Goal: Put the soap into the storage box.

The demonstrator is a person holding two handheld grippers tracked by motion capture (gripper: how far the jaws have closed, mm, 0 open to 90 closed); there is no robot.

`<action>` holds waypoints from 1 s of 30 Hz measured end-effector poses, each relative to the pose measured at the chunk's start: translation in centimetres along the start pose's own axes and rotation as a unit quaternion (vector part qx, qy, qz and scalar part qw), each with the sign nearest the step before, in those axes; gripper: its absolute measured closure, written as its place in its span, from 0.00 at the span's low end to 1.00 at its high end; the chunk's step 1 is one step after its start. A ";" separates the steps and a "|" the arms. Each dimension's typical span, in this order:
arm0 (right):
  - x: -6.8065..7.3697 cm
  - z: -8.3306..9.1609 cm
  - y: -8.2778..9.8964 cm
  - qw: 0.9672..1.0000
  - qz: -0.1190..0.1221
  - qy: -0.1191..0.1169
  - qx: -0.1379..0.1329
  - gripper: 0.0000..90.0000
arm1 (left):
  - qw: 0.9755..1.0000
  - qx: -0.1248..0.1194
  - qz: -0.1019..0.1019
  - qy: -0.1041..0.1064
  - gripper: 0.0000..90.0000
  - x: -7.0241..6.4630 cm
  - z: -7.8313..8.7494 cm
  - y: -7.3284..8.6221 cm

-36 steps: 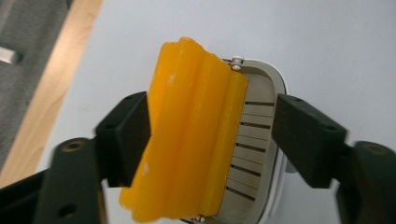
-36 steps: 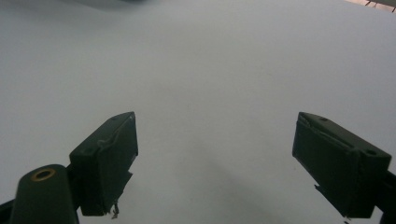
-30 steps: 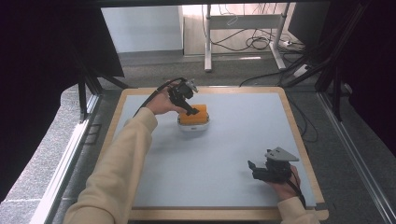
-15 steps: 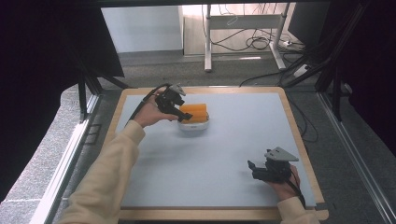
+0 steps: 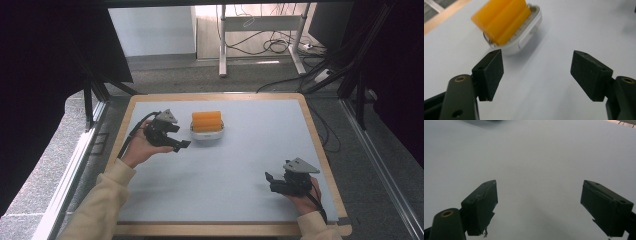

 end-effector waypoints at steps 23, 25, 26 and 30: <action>0.1 -0.1 0.1 1.000 0.002 0.005 0.003 0.16 | 0.998 -0.005 0.057 -0.030 0.27 -2.8 2.1 9.6; 0.0 0.0 0.1 1.000 0.004 0.006 -0.003 0.16 | 0.998 -0.006 0.051 -0.031 0.27 -2.8 2.2 9.7; 0.0 0.0 0.1 1.000 0.004 0.006 -0.003 0.16 | 0.998 -0.008 0.049 -0.031 0.27 -2.9 2.2 9.7; -0.1 -0.1 0.1 1.000 0.002 0.006 -0.004 0.16 | 0.998 -0.010 0.043 -0.033 0.27 -3.0 2.1 9.7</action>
Point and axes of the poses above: each handheld gripper's, and its own axes: z roughly backward along the jaws, y roughly out of its underside, x roughly to its left, the point moved 3 cm from there along -z, roughly forward along the jaws, and after that the axes turned 5 degrees about y, right-handed, at the moved point
